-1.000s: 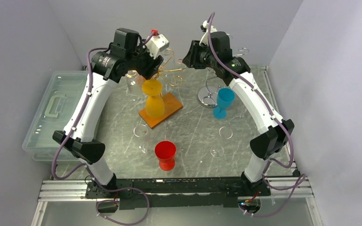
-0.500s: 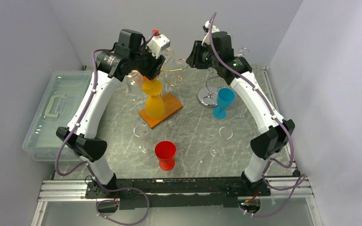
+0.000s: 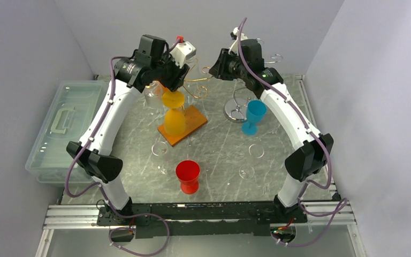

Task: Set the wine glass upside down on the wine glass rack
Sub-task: Adjust the wine rack at the center of the board.

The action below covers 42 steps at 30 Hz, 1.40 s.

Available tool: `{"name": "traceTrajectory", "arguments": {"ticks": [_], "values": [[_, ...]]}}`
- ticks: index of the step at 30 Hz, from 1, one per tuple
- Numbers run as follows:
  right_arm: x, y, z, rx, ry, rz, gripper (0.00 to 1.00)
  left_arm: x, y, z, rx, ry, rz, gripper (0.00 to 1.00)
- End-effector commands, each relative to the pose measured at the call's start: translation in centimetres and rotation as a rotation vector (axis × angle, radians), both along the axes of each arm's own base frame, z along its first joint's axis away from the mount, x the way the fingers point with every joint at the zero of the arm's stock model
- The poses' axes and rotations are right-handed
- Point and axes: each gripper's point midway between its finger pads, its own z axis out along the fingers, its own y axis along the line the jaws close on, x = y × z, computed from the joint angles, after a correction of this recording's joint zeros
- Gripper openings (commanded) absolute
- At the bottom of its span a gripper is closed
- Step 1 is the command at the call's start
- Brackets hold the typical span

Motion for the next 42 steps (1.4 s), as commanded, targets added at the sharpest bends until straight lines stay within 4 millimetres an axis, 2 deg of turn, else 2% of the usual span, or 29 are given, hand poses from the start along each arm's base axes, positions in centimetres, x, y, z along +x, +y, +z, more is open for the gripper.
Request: {"name": "traceTrajectory", "arguments": {"ticks": [1,8,11,17,23,34,42], "values": [[-0.9,0.5,1.2,0.07,-0.014,0.029,0.26,0.9,0.3,0.6,0.014,-0.046,0.009,0.53],[-2.0,0.0,1.0,0.113,-0.009,0.006,0.12,1.5,0.4,-0.1,0.045,-0.05,0.011,0.43],[-2.6,-0.1,1.0,0.136,-0.007,0.0,0.09,1.9,0.4,-0.6,0.058,-0.044,0.014,0.37],[-3.8,-0.6,1.2,0.165,-0.021,-0.023,0.03,2.9,0.5,-0.5,0.082,-0.074,0.016,0.34],[-4.6,0.0,0.9,0.183,-0.008,-0.013,0.03,3.8,0.2,0.1,0.084,-0.098,0.022,0.33],[-6.1,2.0,0.2,0.206,0.037,0.004,0.04,5.7,-0.1,-0.5,0.1,-0.112,0.031,0.32],[-6.9,3.7,-0.6,0.206,0.063,0.012,0.04,7.5,0.8,-0.9,0.123,-0.132,0.057,0.31]]}}
